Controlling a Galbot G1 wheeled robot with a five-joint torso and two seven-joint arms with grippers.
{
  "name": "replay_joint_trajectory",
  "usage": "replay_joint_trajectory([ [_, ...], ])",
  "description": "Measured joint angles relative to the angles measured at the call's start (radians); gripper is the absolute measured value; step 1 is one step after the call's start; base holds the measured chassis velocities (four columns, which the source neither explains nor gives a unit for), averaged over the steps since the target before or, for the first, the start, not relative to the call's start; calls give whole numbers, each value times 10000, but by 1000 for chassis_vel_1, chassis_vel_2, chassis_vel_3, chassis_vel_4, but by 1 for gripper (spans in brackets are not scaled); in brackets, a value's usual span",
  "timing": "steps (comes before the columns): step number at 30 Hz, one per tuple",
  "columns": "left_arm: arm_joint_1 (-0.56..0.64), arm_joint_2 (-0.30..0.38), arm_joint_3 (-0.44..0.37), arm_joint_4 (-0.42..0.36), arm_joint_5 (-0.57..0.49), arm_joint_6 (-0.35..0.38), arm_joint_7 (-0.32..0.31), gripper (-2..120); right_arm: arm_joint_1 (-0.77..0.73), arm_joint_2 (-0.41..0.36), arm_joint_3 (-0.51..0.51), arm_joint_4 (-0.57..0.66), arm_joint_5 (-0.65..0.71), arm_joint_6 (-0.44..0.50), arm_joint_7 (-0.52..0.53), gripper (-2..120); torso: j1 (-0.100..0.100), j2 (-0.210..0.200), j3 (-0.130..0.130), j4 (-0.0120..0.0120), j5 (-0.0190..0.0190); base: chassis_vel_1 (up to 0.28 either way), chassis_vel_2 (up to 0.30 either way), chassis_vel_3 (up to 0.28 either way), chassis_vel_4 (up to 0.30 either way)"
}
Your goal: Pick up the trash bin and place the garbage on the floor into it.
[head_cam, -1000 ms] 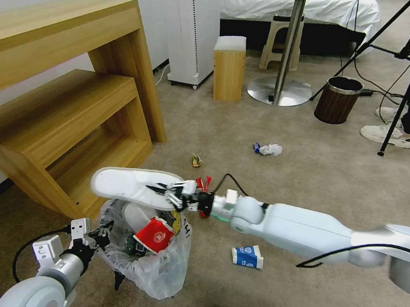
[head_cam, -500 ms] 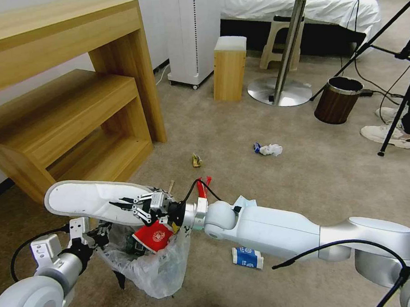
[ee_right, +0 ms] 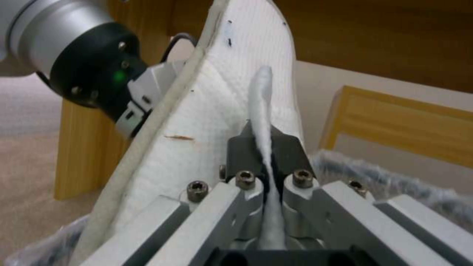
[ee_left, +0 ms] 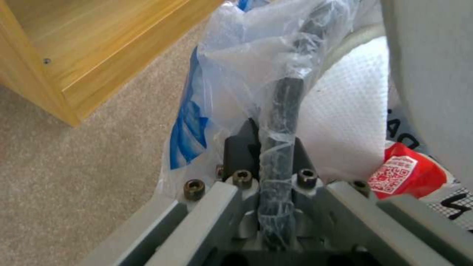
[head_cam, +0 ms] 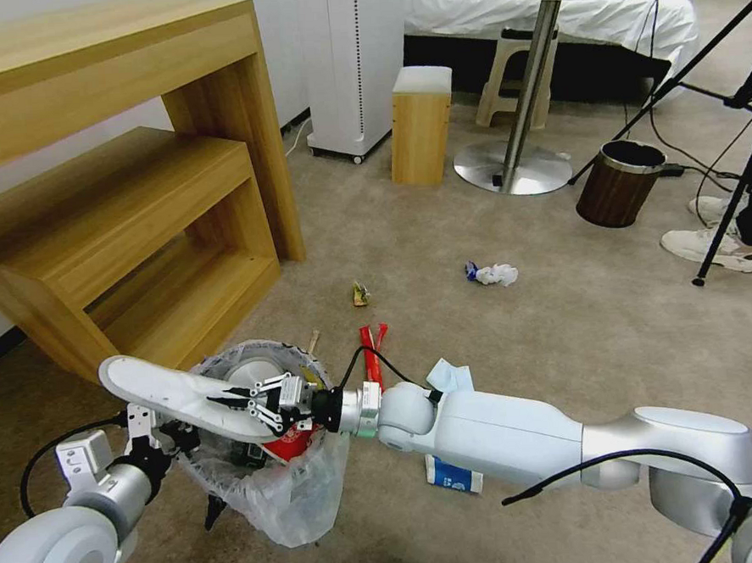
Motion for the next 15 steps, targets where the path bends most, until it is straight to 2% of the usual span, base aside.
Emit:
replay_joint_trajectory([
  [15, -146, 32, 82, 151, -30, -19, -11, 1, -329, -974, 575, -37, -582, 79, -165, 0, 0, 0, 1, -1, 0, 0, 0, 0, 0],
])
